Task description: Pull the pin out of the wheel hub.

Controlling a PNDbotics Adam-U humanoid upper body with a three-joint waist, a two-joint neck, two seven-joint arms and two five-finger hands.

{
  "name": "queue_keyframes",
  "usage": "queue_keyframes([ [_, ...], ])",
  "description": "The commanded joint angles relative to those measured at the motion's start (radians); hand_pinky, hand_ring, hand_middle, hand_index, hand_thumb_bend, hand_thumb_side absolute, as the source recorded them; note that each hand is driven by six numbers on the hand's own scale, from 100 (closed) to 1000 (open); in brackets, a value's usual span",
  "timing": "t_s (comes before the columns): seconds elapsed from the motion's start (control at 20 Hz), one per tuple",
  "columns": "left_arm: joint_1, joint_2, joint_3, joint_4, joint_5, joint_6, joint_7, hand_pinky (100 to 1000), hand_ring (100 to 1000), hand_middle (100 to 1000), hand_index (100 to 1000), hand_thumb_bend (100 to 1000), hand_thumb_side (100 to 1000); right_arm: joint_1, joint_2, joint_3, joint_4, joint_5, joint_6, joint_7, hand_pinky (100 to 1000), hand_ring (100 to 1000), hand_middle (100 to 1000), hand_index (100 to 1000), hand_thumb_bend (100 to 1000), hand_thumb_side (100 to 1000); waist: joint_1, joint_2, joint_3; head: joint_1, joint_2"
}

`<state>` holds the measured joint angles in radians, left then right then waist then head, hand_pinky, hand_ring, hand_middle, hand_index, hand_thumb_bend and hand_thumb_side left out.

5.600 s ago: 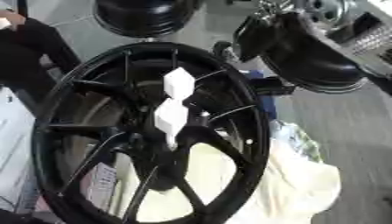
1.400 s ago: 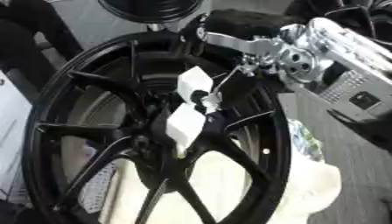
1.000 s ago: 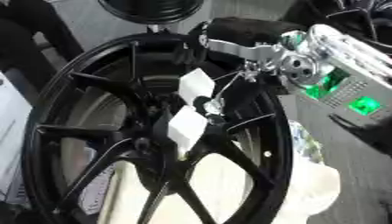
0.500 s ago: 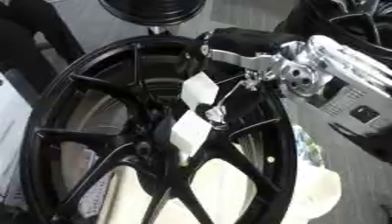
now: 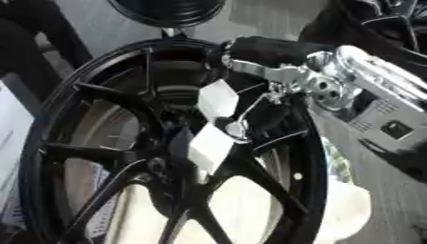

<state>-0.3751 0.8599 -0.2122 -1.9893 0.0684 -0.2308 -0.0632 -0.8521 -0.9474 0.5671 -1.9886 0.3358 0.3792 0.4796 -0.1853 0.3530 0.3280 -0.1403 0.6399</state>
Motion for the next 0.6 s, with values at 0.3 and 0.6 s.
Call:
queue_keyframes([
  [0.3,-0.004,0.011,0.004,-0.011,-0.003,0.005,0.003,908,796,639,819,100,422,-0.007,-0.037,-0.021,-0.011,0.008,-0.006,0.0,841,735,692,786,308,100,0.011,-0.021,-0.003,-0.017,-0.012],
  [0.6,-0.005,0.007,0.004,-0.011,0.0,0.006,0.002,910,797,640,819,100,426,-0.003,-0.037,-0.022,-0.011,0.009,-0.005,0.005,822,666,624,743,256,100,0.011,-0.022,-0.002,-0.024,-0.015],
])
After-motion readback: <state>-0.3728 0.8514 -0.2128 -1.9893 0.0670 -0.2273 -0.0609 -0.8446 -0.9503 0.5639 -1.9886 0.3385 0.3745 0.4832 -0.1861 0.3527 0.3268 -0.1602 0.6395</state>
